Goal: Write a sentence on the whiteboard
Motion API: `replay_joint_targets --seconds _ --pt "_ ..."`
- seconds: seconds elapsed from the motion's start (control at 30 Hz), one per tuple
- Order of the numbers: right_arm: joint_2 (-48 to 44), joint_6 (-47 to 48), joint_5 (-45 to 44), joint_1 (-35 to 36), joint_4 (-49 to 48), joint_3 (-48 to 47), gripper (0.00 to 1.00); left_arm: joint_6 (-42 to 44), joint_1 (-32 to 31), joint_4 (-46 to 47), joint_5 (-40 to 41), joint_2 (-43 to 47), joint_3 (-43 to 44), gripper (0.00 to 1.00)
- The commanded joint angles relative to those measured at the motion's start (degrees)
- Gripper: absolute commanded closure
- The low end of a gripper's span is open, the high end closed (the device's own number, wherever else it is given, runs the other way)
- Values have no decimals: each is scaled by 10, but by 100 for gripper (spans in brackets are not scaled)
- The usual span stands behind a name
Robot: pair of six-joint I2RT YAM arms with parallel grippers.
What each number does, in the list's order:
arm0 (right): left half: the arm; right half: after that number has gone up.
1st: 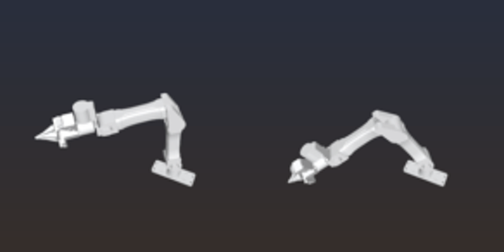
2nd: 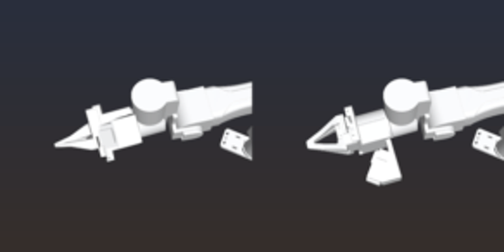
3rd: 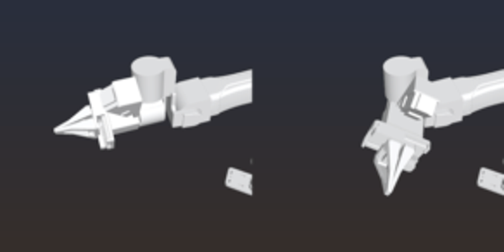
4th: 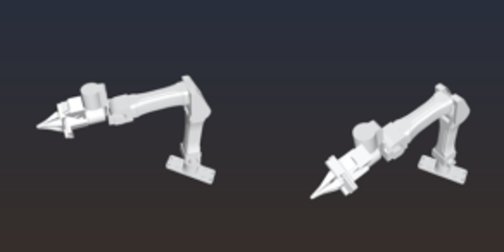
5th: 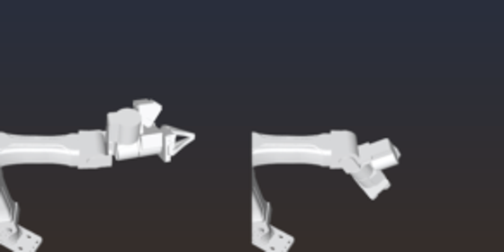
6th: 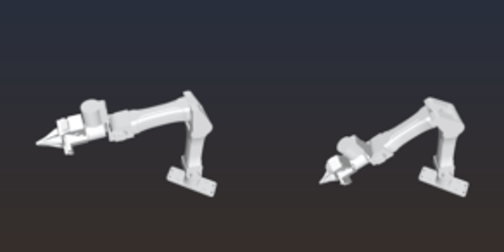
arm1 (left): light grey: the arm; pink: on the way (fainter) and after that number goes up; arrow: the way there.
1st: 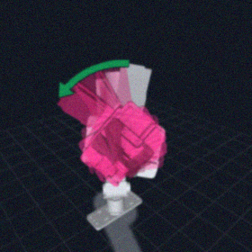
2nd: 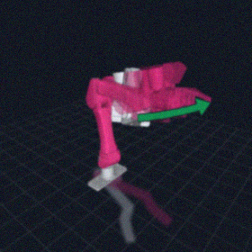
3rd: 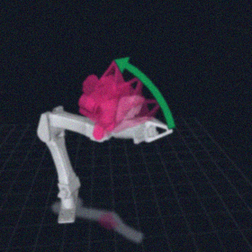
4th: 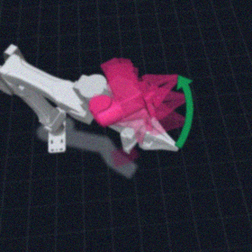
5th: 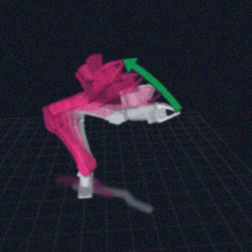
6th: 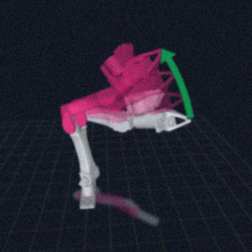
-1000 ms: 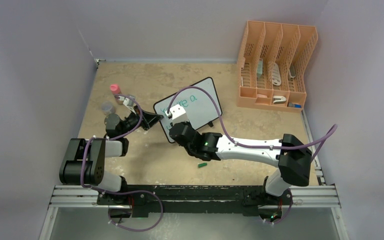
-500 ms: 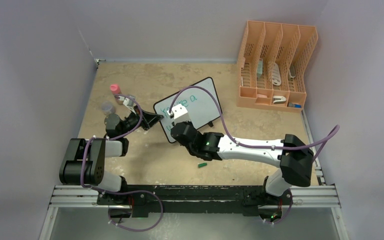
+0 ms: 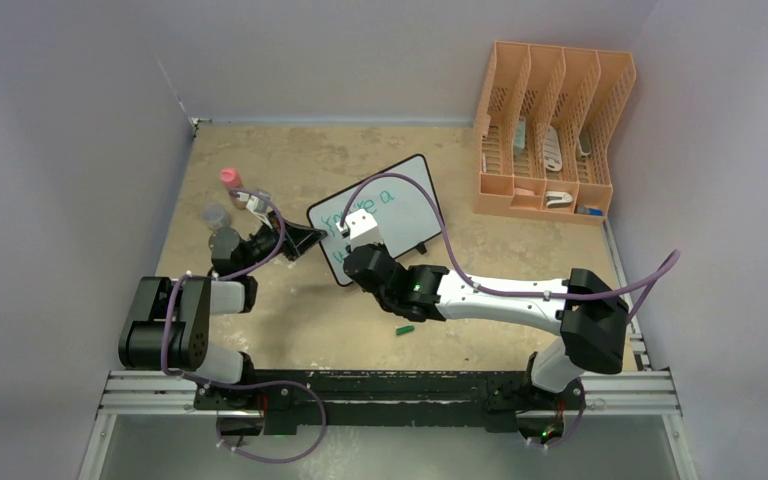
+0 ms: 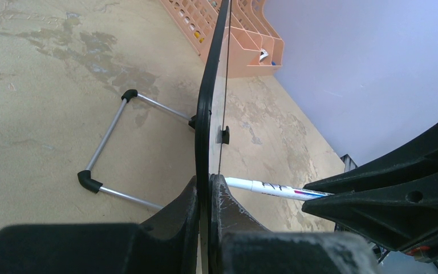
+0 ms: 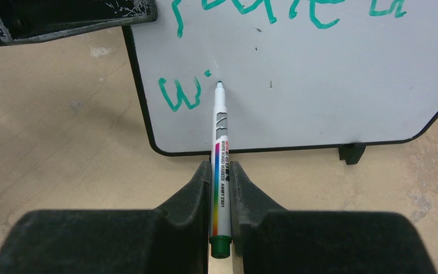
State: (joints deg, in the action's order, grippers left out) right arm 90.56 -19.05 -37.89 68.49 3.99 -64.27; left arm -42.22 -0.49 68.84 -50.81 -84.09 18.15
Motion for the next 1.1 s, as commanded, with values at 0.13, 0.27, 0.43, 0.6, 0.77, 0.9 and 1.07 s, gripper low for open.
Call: replay_joint_targets --seconds 0.13,0.27,0.43,0.6,0.77,0.9,1.07 --pt "-25 -7 0 -2 -12 -5 100 17 3 16 -2 10 13 100" --pt "-25 -5 4 -2 -14 -7 100 17 4 15 -2 10 14 100" --pt "-26 -4 8 -2 -16 -10 100 17 3 14 -2 9 14 100" --pt "-26 -4 9 -2 -16 -11 100 18 3 14 -2 9 14 100" --pt "-28 -5 7 -1 -16 -11 100 17 3 14 -3 9 14 100" --pt "-25 -7 2 -2 -15 -13 100 16 3 15 -3 10 14 100" --pt "-16 -14 5 -2 -5 -16 100 16 3 15 -4 11 14 100"
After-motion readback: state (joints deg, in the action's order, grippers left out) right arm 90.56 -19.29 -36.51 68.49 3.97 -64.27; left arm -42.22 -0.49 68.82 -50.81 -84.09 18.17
